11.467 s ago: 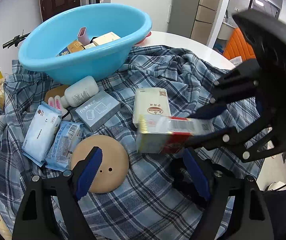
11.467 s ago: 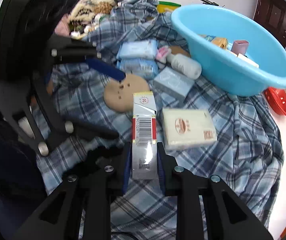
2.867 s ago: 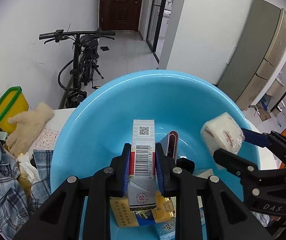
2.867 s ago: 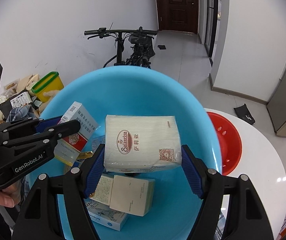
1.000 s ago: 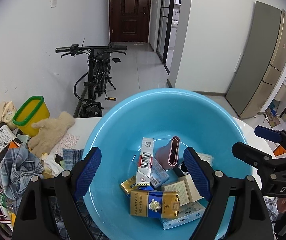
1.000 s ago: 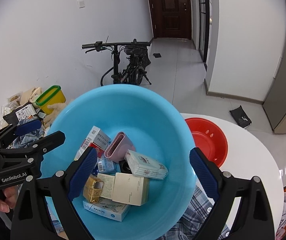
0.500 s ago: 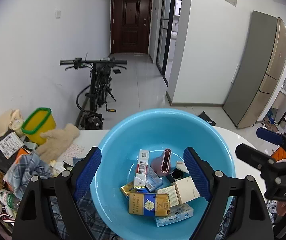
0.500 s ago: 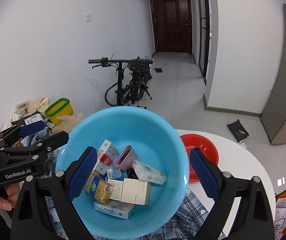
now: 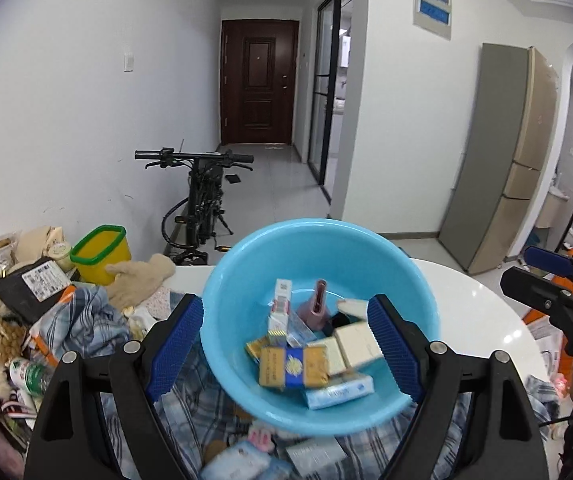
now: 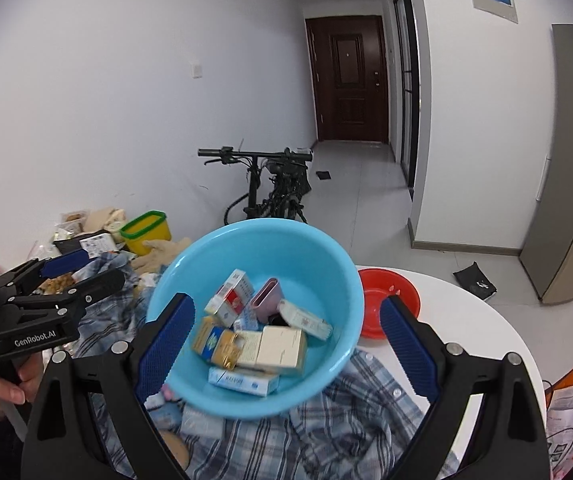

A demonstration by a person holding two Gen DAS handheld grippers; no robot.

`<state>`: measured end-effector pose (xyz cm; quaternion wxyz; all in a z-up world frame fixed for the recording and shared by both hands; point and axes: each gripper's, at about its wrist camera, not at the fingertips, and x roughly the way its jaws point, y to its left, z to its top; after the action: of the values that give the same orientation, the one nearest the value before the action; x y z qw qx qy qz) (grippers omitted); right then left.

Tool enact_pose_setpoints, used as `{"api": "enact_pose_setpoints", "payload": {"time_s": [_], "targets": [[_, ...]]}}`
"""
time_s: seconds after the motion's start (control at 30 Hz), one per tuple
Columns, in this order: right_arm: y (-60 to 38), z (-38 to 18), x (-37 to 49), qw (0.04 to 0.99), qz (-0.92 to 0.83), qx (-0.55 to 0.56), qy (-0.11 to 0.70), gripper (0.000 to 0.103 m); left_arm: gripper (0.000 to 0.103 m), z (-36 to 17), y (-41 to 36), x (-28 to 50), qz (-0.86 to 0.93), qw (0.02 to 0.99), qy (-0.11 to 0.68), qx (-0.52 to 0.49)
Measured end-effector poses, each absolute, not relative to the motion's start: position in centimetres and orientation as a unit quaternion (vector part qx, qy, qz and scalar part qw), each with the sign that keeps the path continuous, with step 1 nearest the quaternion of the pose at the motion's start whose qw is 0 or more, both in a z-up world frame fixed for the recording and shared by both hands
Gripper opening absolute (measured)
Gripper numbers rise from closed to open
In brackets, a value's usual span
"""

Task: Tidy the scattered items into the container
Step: 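Raise both open tools away from the basin back over the shirt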

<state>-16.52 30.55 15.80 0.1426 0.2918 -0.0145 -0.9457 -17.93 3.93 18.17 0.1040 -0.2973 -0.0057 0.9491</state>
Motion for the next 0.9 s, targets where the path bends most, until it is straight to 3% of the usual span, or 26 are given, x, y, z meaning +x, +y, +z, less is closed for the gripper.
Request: {"api": "enact_pose_setpoints", "payload": {"time_s": [0.37,0.53,0.9], "targets": [[30.2,18.0,-10.8,0.139,-0.958,0.250,0.009,0.093,0.086,20.5,4.0,-11.4,0.964,0.105,0.020,-0.243],[29.9,17.8,-7.5,0.131,-0.965,0.224,0.029,0.098,0.086,19.6,3.4,-8.4,0.967,0.106,0.041,-0.226],[29.6,14.7,-2.4,0.138,-0.968,0.208,0.012,0.099,0.087,17.0,2.6,-3.4,0.968,0.122,0.032,-0.219]]}}
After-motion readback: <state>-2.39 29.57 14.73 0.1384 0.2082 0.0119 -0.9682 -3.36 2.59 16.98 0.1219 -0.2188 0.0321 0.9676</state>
